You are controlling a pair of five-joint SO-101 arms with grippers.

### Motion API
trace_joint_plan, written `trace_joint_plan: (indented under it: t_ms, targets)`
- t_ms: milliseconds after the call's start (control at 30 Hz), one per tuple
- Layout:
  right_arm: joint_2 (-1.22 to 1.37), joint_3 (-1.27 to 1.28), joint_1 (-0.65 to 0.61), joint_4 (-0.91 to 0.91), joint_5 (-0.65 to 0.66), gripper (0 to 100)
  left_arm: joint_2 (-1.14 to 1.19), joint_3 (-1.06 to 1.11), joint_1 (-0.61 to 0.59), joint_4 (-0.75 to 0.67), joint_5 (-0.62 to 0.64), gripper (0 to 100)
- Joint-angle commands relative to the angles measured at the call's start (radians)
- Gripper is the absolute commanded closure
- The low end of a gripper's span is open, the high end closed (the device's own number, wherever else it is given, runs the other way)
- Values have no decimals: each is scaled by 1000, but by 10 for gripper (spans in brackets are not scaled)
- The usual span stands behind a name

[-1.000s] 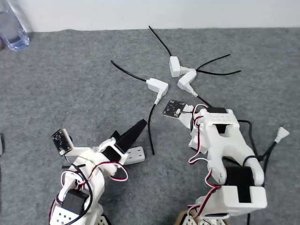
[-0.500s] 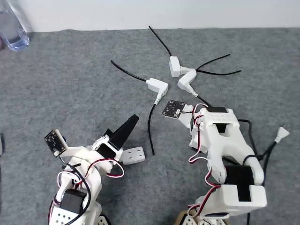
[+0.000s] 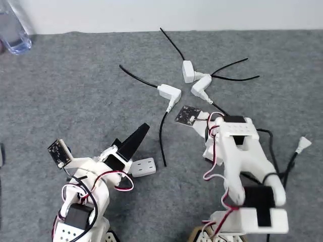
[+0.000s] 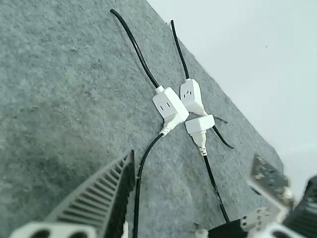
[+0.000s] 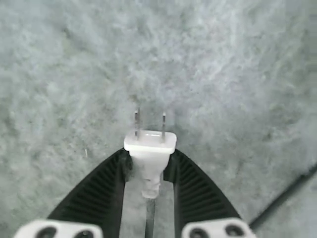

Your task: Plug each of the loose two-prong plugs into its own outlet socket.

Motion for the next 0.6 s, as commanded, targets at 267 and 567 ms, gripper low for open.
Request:
trace_joint_plan:
  t_ms: [267,567]
  targets:
    - [-159,48,-7,-12,-49,990,-6,-8,0,6,0,517]
    - [-495,46,-93,154,-121,991,-6,-8,3,6,-3,517]
